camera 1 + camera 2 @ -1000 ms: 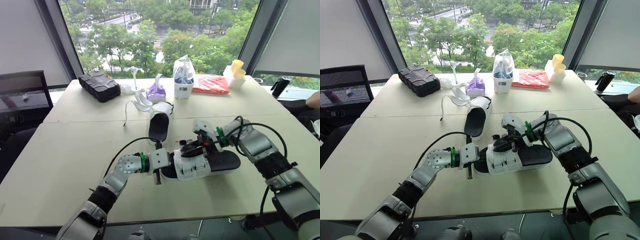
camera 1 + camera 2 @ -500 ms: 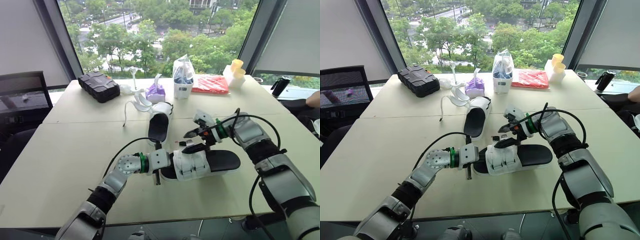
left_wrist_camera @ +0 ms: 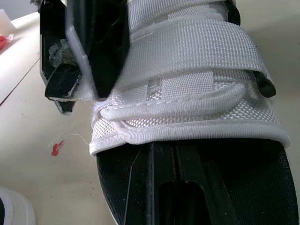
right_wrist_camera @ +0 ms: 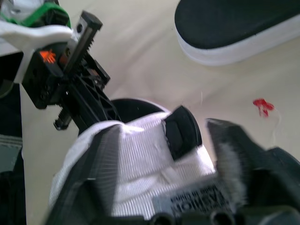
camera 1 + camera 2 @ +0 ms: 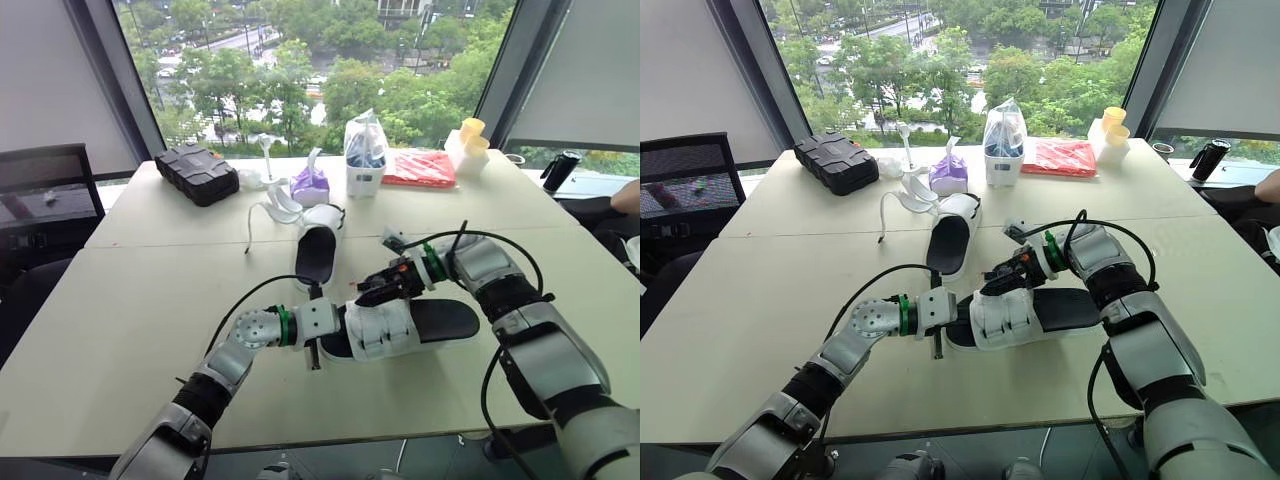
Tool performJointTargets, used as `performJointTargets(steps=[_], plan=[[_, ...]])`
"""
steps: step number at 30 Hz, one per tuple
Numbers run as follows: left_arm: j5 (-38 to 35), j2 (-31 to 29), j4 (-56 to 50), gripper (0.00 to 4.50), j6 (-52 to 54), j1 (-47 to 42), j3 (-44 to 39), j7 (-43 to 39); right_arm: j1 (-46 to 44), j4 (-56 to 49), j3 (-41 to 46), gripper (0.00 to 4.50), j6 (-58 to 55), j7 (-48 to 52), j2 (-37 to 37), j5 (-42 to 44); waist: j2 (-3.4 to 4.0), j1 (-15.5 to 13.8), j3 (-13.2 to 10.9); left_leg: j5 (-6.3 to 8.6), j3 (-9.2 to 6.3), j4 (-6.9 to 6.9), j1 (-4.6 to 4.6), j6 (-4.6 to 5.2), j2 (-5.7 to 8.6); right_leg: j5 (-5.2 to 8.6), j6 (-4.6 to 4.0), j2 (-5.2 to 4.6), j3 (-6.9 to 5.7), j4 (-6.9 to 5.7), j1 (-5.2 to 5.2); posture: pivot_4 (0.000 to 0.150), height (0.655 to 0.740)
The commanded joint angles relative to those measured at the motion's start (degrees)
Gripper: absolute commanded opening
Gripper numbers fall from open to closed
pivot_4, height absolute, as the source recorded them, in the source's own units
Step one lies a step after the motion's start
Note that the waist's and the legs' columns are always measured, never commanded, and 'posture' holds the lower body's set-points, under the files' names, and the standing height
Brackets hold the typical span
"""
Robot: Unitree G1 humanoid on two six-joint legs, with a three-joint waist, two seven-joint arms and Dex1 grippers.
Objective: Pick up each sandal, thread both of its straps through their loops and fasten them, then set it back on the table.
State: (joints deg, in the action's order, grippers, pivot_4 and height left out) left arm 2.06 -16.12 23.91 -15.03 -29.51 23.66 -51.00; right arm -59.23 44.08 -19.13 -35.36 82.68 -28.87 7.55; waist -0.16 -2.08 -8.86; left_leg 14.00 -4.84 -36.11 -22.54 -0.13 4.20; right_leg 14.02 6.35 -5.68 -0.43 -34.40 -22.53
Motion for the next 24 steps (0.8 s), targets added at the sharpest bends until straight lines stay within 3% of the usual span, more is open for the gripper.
performJointTargets(steps=[1,3,12,18,24], plan=[[4.7,-1.8,5.1,0.0,4.5,3.2,2.8,-0.5,-1.6,-1.7,2.0,1.03,-0.1,0.8,-0.1,0.6,0.05,0.0,0.0,0.0,0.0,0.0,0.0,0.0,0.0,0.0,0.0,0.0,0.0,0.0,-0.01,0.15,0.74],[4.8,-1.9,5.1,0.0,4.3,3.2,2.8,-0.5,-1.2,-3.5,2.0,0.01,-0.6,1.8,-0.6,0.9,0.06,0.0,0.0,0.0,0.0,0.01,0.0,0.0,0.0,-0.01,0.02,0.04,0.0,0.0,-0.01,0.15,0.74],[5.9,-2.3,6.2,0.0,3.9,2.9,4.3,-1.7,3.9,-29.3,4.7,0.01,-12.0,4.6,-7.2,8.1,0.19,-0.1,0.0,0.0,0.0,0.05,-0.12,-0.01,0.01,-0.02,0.06,0.0,0.0,0.01,-0.12,0.15,0.74],[6.4,-2.2,7.6,0.0,3.5,2.5,4.6,-2.5,4.7,-39.5,6.7,0.01,-17.3,3.5,-10.4,13.1,0.19,0.0,0.0,0.0,0.0,0.01,-0.11,-0.01,-0.01,0.01,0.01,-0.04,0.01,0.03,-0.07,0.15,0.74],[7.3,-2.2,9.3,0.0,2.3,2.1,5.4,-3.5,0.7,-33.8,6.9,0.01,-15.2,0.1,-8.0,13.6,0.18,0.0,0.0,0.0,0.01,-0.04,-0.09,-0.01,-0.02,0.08,-0.11,-0.04,0.05,0.02,-0.05,0.15,0.74]])
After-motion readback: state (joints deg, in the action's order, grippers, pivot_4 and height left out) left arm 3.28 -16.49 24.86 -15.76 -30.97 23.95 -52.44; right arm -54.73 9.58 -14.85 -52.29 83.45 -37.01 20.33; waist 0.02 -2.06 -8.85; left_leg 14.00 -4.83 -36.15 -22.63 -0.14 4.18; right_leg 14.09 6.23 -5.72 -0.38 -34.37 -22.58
